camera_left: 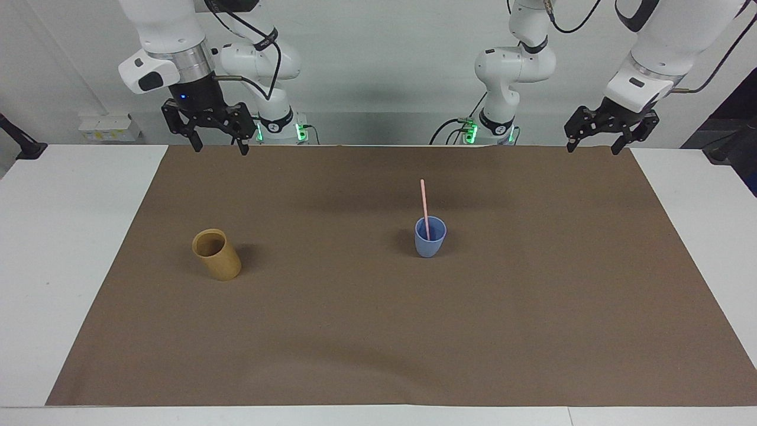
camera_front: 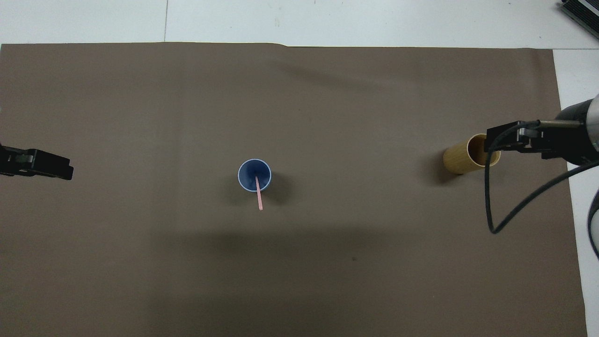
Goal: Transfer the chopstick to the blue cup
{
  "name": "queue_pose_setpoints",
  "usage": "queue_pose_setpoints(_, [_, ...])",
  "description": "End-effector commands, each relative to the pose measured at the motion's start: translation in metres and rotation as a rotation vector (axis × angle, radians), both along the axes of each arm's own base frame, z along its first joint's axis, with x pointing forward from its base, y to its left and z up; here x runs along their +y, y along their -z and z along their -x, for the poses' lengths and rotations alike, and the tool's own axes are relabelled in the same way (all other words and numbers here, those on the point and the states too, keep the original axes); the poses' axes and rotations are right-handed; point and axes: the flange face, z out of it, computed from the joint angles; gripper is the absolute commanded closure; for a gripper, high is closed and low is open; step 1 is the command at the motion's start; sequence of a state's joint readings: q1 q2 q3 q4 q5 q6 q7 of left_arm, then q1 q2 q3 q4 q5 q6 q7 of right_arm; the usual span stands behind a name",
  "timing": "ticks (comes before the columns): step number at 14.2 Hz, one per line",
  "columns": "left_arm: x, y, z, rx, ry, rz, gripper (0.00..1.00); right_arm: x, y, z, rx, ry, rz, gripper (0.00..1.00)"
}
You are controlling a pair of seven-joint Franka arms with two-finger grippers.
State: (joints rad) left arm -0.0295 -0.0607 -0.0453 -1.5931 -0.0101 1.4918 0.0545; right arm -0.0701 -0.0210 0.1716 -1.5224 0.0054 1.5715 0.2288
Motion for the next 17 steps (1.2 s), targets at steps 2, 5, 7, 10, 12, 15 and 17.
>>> queue_pose_setpoints(2, [0.0032, -0.0041, 0.0041, 0.005, -0.006, -0.002, 0.0, -0.0006, -0.0007, 0.0046, 0.011, -0.015, 0.011, 0.0])
queue_pose_setpoints(5, [0.0032, -0.0041, 0.0041, 0.005, -0.006, -0.002, 0.0, 0.0002, 0.0009, 0.0035, 0.012, -0.015, 0.011, 0.0])
queue_pose_setpoints(7, [0.0032, -0.0041, 0.0041, 0.005, -0.006, -0.002, 0.0, -0.0006, 0.0016, 0.0034, 0.014, -0.013, 0.011, 0.0])
queue_pose_setpoints(10, [0.0032, -0.0041, 0.0041, 0.005, -0.006, -0.002, 0.0, -0.0014, 0.0006, 0.003, 0.009, -0.012, 0.01, 0.0])
queue_pose_setpoints(12, [0.0032, -0.0041, 0.0041, 0.005, -0.006, -0.002, 0.0, -0.0022, 0.0013, 0.0023, 0.009, -0.009, 0.01, 0.0])
queue_pose_setpoints(15, [0.0032, -0.0041, 0.0041, 0.005, -0.006, -0.002, 0.0, -0.0022, 0.0013, 0.0023, 0.009, 0.004, 0.009, 0.0])
queue_pose_setpoints(17, [0.0032, -0.0041, 0.0041, 0.005, -0.006, -0.002, 0.0, -0.0012, 0.0004, 0.0029, 0.008, 0.011, 0.007, 0.0])
